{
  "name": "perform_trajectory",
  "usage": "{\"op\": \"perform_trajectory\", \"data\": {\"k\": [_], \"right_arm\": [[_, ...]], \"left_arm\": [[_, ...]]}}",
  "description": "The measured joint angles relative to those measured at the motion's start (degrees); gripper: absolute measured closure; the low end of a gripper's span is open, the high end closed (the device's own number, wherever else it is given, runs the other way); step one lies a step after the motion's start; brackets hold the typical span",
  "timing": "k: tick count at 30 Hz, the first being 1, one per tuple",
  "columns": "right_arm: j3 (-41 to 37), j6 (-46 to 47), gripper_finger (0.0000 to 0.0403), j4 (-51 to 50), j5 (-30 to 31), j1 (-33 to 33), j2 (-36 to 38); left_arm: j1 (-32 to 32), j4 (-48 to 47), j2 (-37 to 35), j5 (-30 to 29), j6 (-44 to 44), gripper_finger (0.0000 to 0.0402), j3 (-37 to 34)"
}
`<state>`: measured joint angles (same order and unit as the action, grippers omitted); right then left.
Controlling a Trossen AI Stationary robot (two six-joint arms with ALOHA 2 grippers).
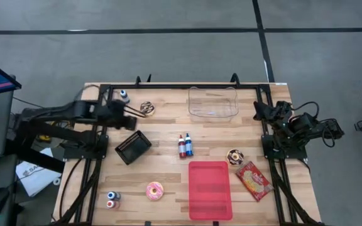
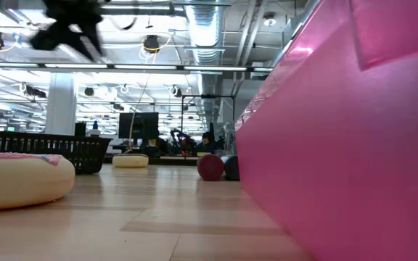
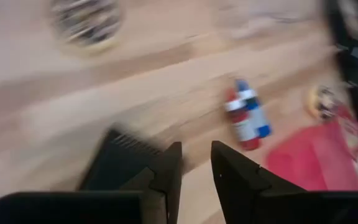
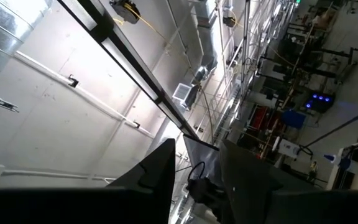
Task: Pick & Place Food Item
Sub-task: Put the top black donut into the black bin
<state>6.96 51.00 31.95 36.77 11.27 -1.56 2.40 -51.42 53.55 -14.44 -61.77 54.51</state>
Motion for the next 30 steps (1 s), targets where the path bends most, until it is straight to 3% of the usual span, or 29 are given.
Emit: {"op": "perform_trajectory", "data": {"k": [5, 11, 16, 23, 26, 30], "right_arm": [[0.0, 1.32, 0.0283, 0.53, 0.02, 0.0, 0.02], [0.0, 1.73, 0.0283, 2.72, -0.76, 0.0, 0.02], [0.06, -0.38, 0.0283, 4.63, -1.05, 0.0, 0.02], [2.18, -5.98, 0.0283, 4.47, -2.49, 0.0, 0.02], [3.56, -8.71, 0.0283, 4.46, -2.61, 0.0, 0.02], [4.63, -10.31, 0.0283, 3.73, -2.91, 0.0, 0.02]], "left_arm": [[-0.47, 7.55, 9.48, 2.59, 16.83, 0.0318, 2.24], [6.77, -6.41, 21.06, 16.29, 41.73, 0.0311, 12.61], [11.24, -12.62, 25.47, 17.43, 58.04, 0.0255, 18.14], [17.7, -12.66, 25.74, 17.43, 68.23, 0.0141, 17.44], [19.92, -11.95, 25.67, 17.45, 70.31, 0.0123, 16.9], [21.51, -8.73, 26.76, 14.75, 70.64, 0.013, 14.72]]}}
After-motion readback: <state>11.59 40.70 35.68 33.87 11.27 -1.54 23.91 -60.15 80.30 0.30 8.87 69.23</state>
